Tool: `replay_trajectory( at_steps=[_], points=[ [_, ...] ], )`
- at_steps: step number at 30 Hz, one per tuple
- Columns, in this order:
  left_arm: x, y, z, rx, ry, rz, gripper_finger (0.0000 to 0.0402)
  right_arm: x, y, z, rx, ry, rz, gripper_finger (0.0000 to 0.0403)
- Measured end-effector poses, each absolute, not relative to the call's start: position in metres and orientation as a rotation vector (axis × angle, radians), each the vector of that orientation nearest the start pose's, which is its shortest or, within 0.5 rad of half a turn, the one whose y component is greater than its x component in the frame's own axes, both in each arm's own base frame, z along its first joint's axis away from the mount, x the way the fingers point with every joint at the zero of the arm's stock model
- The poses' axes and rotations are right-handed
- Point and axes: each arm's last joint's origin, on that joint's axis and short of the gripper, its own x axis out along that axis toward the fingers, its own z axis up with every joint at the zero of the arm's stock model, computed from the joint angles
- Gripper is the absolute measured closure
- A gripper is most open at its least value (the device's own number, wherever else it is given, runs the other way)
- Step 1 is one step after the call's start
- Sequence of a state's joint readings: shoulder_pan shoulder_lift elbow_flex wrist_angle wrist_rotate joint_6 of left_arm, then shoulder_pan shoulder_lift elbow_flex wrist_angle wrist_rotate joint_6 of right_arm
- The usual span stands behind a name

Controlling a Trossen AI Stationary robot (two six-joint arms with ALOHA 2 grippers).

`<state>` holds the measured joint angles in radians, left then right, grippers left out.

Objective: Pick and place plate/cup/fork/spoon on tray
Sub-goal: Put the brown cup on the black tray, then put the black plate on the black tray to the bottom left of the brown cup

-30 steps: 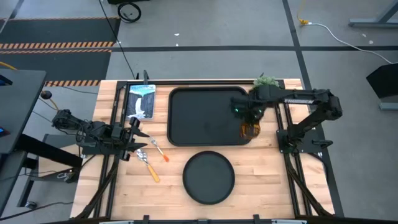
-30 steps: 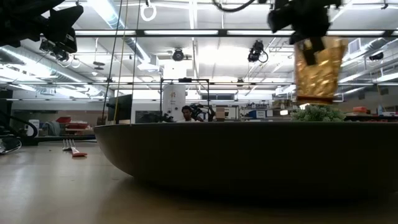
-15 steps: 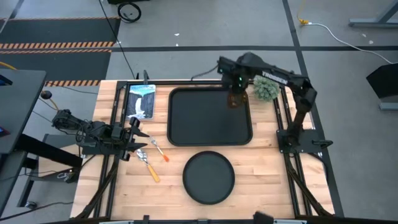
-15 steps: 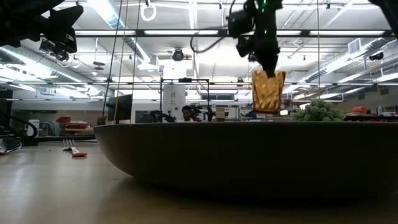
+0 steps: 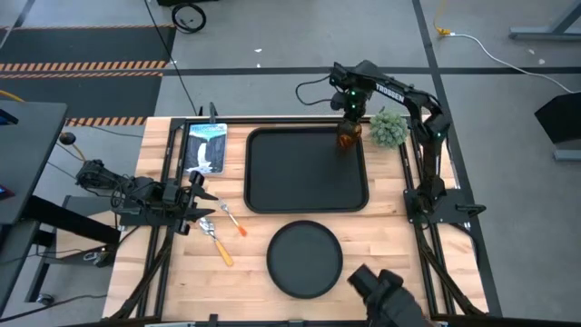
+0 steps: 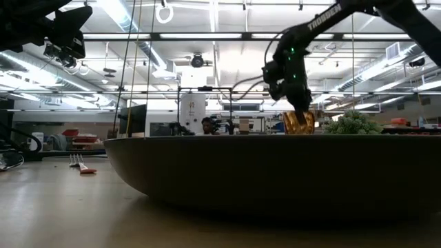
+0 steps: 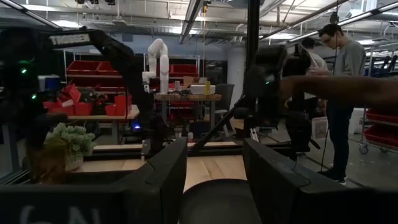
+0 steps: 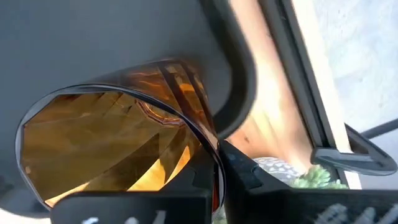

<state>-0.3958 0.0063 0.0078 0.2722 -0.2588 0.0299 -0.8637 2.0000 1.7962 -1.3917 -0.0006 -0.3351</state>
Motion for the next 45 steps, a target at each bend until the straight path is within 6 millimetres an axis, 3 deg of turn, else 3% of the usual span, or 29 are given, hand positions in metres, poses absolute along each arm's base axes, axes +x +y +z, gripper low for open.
replay_trajectory(
  at_steps=[10,23,35,45],
  points=[
    [0.089,-0.029,0.192,-0.059,-0.262,-0.132,0.0237,0.230,-0.310,0.245,0.544,1.494,-0.412,0.0371],
    [0.089,-0.029,0.192,-0.059,-0.262,-0.132,0.0237,0.231,-0.310,0.245,0.543,1.493,-0.430,0.0316],
    [0.089,-0.029,0.192,-0.058,-0.262,-0.132,0.0237,0.232,-0.306,0.246,0.529,1.531,-0.442,0.0292],
    [0.089,-0.029,0.192,-0.059,-0.262,-0.133,0.0237,0.227,-0.299,0.266,0.502,1.490,-0.463,0.0238]
  ],
)
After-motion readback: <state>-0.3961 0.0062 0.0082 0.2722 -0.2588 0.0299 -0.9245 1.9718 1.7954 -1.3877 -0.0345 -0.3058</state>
